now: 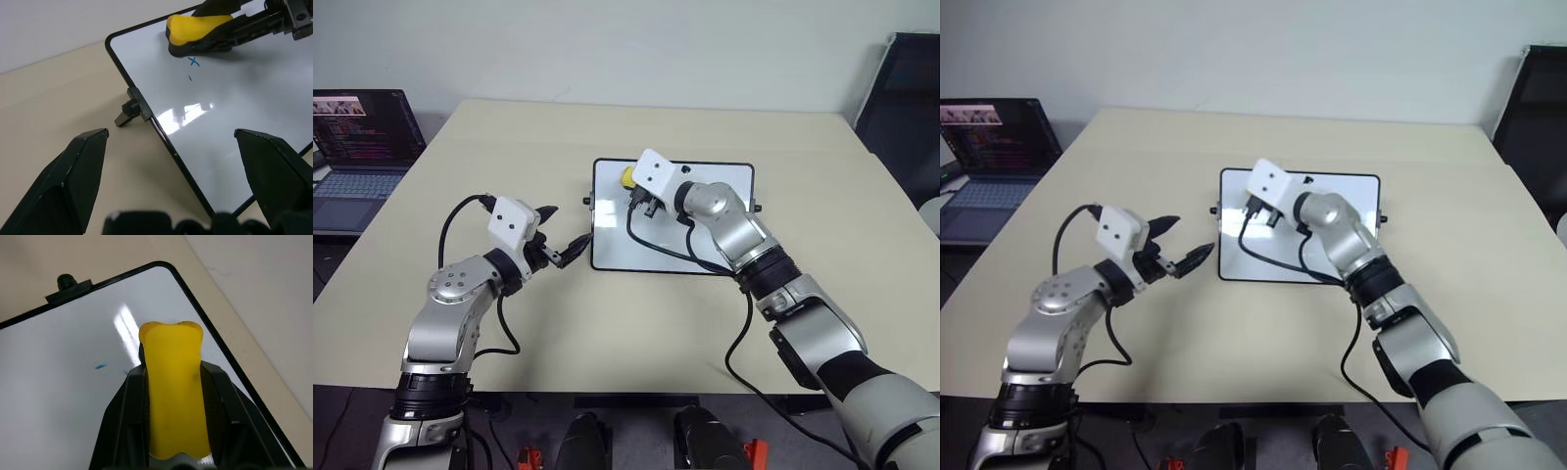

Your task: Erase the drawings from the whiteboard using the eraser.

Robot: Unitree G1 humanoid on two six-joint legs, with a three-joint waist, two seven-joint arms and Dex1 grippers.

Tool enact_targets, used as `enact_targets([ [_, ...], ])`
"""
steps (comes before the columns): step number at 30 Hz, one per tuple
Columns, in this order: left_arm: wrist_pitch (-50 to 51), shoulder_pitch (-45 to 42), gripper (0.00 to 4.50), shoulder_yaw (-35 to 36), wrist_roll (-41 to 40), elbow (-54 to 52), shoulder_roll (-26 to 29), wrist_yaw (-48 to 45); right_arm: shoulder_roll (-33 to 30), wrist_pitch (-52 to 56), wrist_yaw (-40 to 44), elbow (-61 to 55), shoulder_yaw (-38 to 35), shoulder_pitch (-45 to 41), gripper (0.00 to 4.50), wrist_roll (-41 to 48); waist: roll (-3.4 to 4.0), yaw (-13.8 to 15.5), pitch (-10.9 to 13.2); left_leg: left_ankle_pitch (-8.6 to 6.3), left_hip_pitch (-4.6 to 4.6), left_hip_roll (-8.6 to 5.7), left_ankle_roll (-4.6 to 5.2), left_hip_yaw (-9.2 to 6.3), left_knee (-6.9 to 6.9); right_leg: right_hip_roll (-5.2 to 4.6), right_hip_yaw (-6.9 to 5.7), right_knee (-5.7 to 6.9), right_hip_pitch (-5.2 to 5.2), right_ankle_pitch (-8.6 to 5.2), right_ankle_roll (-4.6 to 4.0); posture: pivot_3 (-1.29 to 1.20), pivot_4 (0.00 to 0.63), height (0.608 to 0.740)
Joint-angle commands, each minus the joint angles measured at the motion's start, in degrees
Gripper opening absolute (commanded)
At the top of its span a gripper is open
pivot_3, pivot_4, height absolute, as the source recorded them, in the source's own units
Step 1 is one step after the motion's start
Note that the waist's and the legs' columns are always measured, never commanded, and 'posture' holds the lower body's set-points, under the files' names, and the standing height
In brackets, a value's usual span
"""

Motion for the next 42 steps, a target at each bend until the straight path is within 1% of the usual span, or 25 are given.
enact_targets([
  [1, -1.5, -0.8, 4.5, 0.6, 0.0, -0.3, 0.1, -0.3, -2.1, 3.3, 6.7, -2.5, 2.4, 3.6, 1.09, -1.0, 0.0, 0.0, 0.0, 0.0, 0.0, 0.0, 0.0, -0.01, -0.02, 0.0, -0.02, 0.0, 0.01, 0.04, 0.05, 0.0, 0.15, 0.74],
  [5, -2.0, -1.1, 4.5, 0.3, -0.1, 0.3, 0.0, -0.5, -3.7, 5.1, 11.4, -6.5, 3.9, 5.9, 1.09, -1.5, 0.0, -0.1, 0.0, 0.0, 0.02, 0.01, 0.0, -0.02, -0.03, 0.01, -0.03, 0.04, 0.0, 0.03, 0.08, 0.0, 0.15, 0.74],
  [7, -2.1, -1.3, 4.5, 0.2, 0.0, 0.6, 0.0, -0.6, -3.9, 4.7, 10.0, -6.7, 3.7, 5.8, 1.09, -2.5, 0.0, -0.1, 0.0, 0.0, 0.04, 0.0, 0.01, -0.01, -0.01, 0.01, -0.02, 0.05, 0.02, 0.0, 0.08, 0.0, 0.15, 0.74],
  [9, -2.3, -1.4, 4.5, 0.0, 0.0, 0.7, 0.0, -0.7, -3.1, 2.8, 3.3, -4.2, 1.4, 3.9, 1.09, -3.7, 0.0, -0.1, 0.0, 0.01, 0.05, 0.0, 0.01, -0.01, 0.01, 0.01, -0.01, 0.05, 0.01, -0.04, -0.09, 0.0, 0.15, 0.74],
  [11, -2.4, -1.4, 4.5, -0.1, 0.0, 0.9, -0.1, -0.9, -2.8, 1.8, -0.3, -2.5, -0.1, 2.5, 1.09, -4.0, 0.0, -0.1, 0.0, 0.03, 0.05, -0.01, 0.04, -0.01, 0.07, 0.0, 0.0, 0.05, 0.02, 0.01, -0.14, 0.0, 0.15, 0.74],
  [12, -2.5, -1.4, 4.5, -0.1, 0.0, 0.9, 0.0, -1.0, -2.7, 1.8, -0.8, -2.1, -0.3, 2.3, 1.09, -3.9, 0.0, 0.0, 0.0, 0.05, 0.05, -0.01, 0.07, -0.01, 0.08, 0.0, 0.0, 0.05, 0.02, 0.05, -0.15, 0.0, 0.15, 0.74],
  [15, -2.6, -1.4, 4.5, -0.1, 0.0, 1.1, 0.0, -1.2, -2.8, 2.6, 1.0, -1.8, 0.2, 2.6, 1.09, -3.4, 0.0, 0.1, 0.0, 0.08, 0.05, -0.02, 0.11, 0.0, 0.21, -0.02, -0.01, 0.03, 0.09, 0.09, -0.15, 0.0, 0.15, 0.74],
  [18, -2.6, -1.3, 4.5, 0.0, 0.0, 1.0, 0.0, -1.2, -2.9, 3.8, 7.1, -4.5, 2.5, 4.8, 1.09, -2.5, -0.01, 0.1, 0.0, 0.08, 0.05, -0.02, 0.12, 0.0, 0.25, -0.02, 0.01, 0.03, 0.11, 0.09, -0.15, 0.0, 0.15, 0.74],
  [22, -2.6, -1.0, 4.5, 0.0, 0.0, 0.7, 0.0, -1.2, -2.8, 4.4, 12.3, -8.3, 4.8, 7.0, 1.09, -2.7, -0.01, -0.1, 0.0, 0.08, 0.05, 0.01, 0.12, 0.0, 0.21, 0.0, 0.0, 0.02, 0.1, 0.06, -0.13, 0.0, 0.15, 0.74],
  [24, -2.6, -0.9, 4.5, 0.0, 0.0, 0.6, 0.0, -1.2, -2.2, 3.7, 10.8, -8.3, 4.3, 6.9, 1.09, -3.4, -0.01, -0.1, 0.0, 0.08, 0.05, 0.02, 0.12, 0.0, 0.19, 0.01, -0.01, 0.02, 0.09, 0.05, -0.11, 0.0, 0.15, 0.74],
  [26, -2.5, -0.8, 4.5, 0.1, 0.0, 0.6, 0.1, -1.2, -1.0, 1.5, 4.1, -5.6, 2.2, 4.9, 1.09, -4.6, 0.0, -0.2, 0.0, 0.08, 0.05, 0.01, 0.12, 0.01, 0.18, 0.01, 0.0, 0.03, 0.06, 0.05, -0.11, 0.0, 0.15, 0.74],
  [28, -2.5, -0.8, 4.5, 0.1, -0.1, 0.5, 0.1, -1.2, -0.4, 0.0, -0.5, -3.4, 0.7, 3.3, 1.09, -4.9, 0.0, -0.2, 0.0, 0.08, 0.05, 0.0, 0.12, 0.01, 0.19, 0.0, 0.01, 0.05, 0.05, 0.07, -0.13, 0.0, 0.15, 0.74],
  [31, -2.5, -0.7, 4.5, 0.1, -0.1, 0.4, 0.1, -1.3, -0.5, -0.9, -2.3, -1.5, 0.3, 2.3, 1.09, -4.9, 0.0, -0.1, 0.0, 0.08, 0.05, 0.0, 0.12, 0.0, 0.2, 0.0, 0.02, 0.04, 0.03, 0.12, -0.18, 0.0, 0.15, 0.74],
  [33, -2.5, -0.7, 4.5, 0.2, -0.1, 0.4, 0.2, -1.3, -0.6, -0.8, -1.8, -1.0, 0.3, 2.3, 1.09, -4.9, -0.01, 0.0, 0.0, 0.09, 0.04, -0.01, 0.12, 0.0, 0.21, -0.02, 0.0, 0.0, 0.05, 0.12, -0.18, 0.0, 0.15, 0.74],
  [38, -2.4, -0.9, 4.5, -0.1, -0.1, 0.4, 0.0, -1.3, -2.1, 1.6, 2.6, -3.3, 1.1, 5.0, 1.09, -4.8, -0.01, 0.1, 0.0, 0.09, 0.04, 0.0, 0.12, 0.01, 0.19, -0.02, -0.01, -0.03, 0.06, 0.1, -0.16, 0.0, 0.15, 0.74],
  [40, -2.4, -1.2, 4.5, -0.3, -0.1, 0.5, -0.1, -1.3, -2.9, 2.8, 3.8, -5.5, 1.0, 6.5, 1.09, -4.7, -0.01, 0.1, 0.0, 0.08, 0.03, 0.0, 0.12, 0.01, 0.17, -0.02, -0.01, -0.04, 0.06, 0.06, -0.14, 0.0, 0.15, 0.74],
  [42, -2.4, -2.1, 4.5, -0.8, -0.2, 1.0, -0.3, -1.7, -4.5, 4.9, 4.6, -10.4, 0.1, 9.6, 1.09, -4.3, -0.02, 0.2, 0.0, 0.08, 0.02, -0.01, 0.12, 0.01, 0.16, -0.02, 0.0, -0.07, 0.08, 0.05, -0.12, 0.0, 0.15, 0.74],
])
